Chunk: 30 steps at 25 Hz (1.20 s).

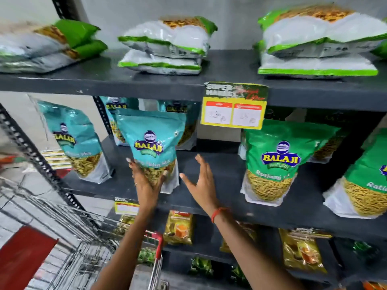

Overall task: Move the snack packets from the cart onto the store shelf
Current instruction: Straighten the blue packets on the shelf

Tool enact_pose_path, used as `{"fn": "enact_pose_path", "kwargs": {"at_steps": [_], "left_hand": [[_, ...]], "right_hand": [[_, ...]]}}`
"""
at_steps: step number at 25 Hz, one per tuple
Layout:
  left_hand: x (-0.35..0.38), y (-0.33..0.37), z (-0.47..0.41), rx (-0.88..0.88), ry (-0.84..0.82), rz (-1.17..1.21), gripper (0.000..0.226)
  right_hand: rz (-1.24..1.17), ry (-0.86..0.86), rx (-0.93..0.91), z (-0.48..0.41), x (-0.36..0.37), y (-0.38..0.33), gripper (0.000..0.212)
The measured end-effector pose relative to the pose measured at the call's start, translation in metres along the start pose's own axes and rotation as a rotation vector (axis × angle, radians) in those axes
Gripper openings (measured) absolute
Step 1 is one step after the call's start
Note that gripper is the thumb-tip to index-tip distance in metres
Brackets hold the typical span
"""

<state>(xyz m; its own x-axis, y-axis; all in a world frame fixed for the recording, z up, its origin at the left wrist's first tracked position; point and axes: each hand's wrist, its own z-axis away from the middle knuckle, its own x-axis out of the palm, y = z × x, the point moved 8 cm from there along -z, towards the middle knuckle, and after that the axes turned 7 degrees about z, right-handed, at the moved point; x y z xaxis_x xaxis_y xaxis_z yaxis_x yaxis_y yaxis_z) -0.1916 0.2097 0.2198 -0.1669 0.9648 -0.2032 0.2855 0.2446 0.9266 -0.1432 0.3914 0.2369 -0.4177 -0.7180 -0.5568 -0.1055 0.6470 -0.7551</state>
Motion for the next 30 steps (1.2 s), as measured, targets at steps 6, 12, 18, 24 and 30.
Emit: {"fn": "enact_pose_path", "kwargs": {"at_steps": [6, 12, 18, 24, 30], "left_hand": [[-0.022, -0.085, -0.049, -0.269, -0.439, 0.101, 0.101], [-0.015, -0.097, -0.051, -0.275, -0.495, 0.076, 0.085], [-0.029, -0.061, -0.044, -0.132, -0.438, 0.072, 0.101], [-0.146, -0.036, -0.064, 0.117, 0.17, -0.049, 0.103], [-0.176, -0.117, -0.116, -0.168, -0.112, -0.087, 0.109]], "right_hand": [[-0.145, -0.296, 0.266, -0.017, 0.11, 0.045, 0.105], [-0.236, -0.241, 0.309, -0.015, 0.106, 0.042, 0.089], [-0.154, 0.026, 0.275, 0.003, 0.078, -0.002, 0.094], [-0.071, 0.388, -0.309, 0.013, 0.096, -0.148, 0.039], [-0.13, -0.28, 0.088, -0.057, 0.226, -0.113, 0.078]]}}
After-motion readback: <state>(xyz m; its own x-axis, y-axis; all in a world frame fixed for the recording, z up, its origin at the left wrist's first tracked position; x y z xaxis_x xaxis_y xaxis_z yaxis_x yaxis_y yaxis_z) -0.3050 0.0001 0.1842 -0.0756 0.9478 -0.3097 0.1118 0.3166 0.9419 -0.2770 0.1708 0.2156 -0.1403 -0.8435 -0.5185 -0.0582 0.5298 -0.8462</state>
